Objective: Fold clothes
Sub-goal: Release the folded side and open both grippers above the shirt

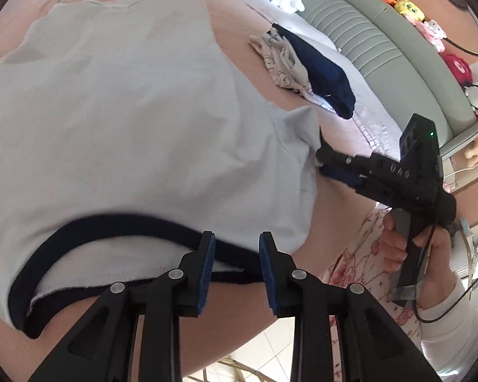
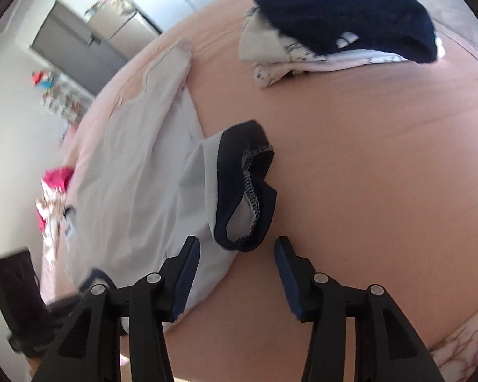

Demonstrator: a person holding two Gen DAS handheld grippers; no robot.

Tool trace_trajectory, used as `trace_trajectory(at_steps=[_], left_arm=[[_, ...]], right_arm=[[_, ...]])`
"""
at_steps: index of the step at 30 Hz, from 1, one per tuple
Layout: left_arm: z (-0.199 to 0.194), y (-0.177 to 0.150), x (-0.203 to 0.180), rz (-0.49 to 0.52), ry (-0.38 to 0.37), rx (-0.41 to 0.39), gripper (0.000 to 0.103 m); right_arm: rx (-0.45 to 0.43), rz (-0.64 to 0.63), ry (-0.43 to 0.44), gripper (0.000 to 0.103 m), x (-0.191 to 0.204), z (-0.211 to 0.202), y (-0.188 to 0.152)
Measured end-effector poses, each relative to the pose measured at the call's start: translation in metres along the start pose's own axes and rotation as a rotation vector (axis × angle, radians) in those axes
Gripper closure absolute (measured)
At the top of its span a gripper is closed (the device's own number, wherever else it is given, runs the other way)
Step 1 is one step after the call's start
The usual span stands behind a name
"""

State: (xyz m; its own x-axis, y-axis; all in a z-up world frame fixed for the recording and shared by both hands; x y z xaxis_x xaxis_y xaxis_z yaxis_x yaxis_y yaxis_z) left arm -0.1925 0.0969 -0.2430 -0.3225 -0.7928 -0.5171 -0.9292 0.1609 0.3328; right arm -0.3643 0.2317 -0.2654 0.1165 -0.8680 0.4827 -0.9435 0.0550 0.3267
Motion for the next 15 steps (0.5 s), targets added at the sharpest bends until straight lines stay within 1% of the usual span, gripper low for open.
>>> trace_trajectory(at_steps=[1,2,4,5,6,7,8,10,12,13,15], left_arm=[[0.001,-0.003,0.003,-0.003,0.003,0.006,0.077],[0.001,-0.003,0.002,-0.006,-0.006,0.003,0.077],[0.004,-0.001,-0.002,-0.003,-0.004,0.006,0.077],[0.005,0.000,-0.003,-0.001,-0.004,0.008,0.077],[0.002,-0.001,-0.002,0.006,-0.002,0.008,0.077],[0.002,-0.001,-0.003,0.012,-0.004,0.008,0.077],[0.002,-0.002,-0.004,0.015,-0.008,0.008,0.077],[0.002,-0.003,-0.002,0.005,-0.007,0.011,0.077],[0.002,-0.003,0.000,-0.006,-0.014,0.010,0.077],[0.002,-0.003,0.000,-0.011,-0.018,0.009,0.076],[0.002,-0.001,-0.001,-0.014,-0.035,0.004,0.076]], right_arm=[[-0.027,0.032,-0.002,0.054,-0.002,-0.002,0.002],[-0.042,0.015,-0.043,0.054,-0.003,-0.001,0.006],[-0.111,-0.082,-0.149,0.055,-0.002,-0.002,0.022],[-0.120,-0.106,-0.184,0.071,-0.002,-0.002,0.029],[-0.100,-0.111,-0.148,0.080,0.001,-0.002,0.036],[-0.070,-0.107,-0.071,0.093,0.006,0.000,0.041],[-0.063,-0.107,-0.016,0.094,0.011,-0.002,0.047],[-0.116,-0.126,-0.020,0.094,0.016,-0.013,0.061],[-0.221,-0.170,-0.183,0.094,0.011,-0.031,0.077],[-0.259,-0.191,-0.246,0.094,0.009,-0.039,0.084],[-0.201,-0.225,-0.203,0.093,0.008,-0.042,0.084]])
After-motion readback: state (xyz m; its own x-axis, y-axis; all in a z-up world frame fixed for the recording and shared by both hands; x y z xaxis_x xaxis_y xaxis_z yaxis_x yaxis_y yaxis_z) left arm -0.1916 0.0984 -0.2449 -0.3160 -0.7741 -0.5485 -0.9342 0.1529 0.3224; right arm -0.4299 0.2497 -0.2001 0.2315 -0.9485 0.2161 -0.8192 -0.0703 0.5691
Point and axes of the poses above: each gripper's, at about its wrist camera, not at the fingertips, and z roughly the way its jaws point, x to its left, y to its top, the point moved 6 cm from there along z, roughly the way its jaws point, and after that the axes turned 3 degrees about x, right-handed, at the moved point
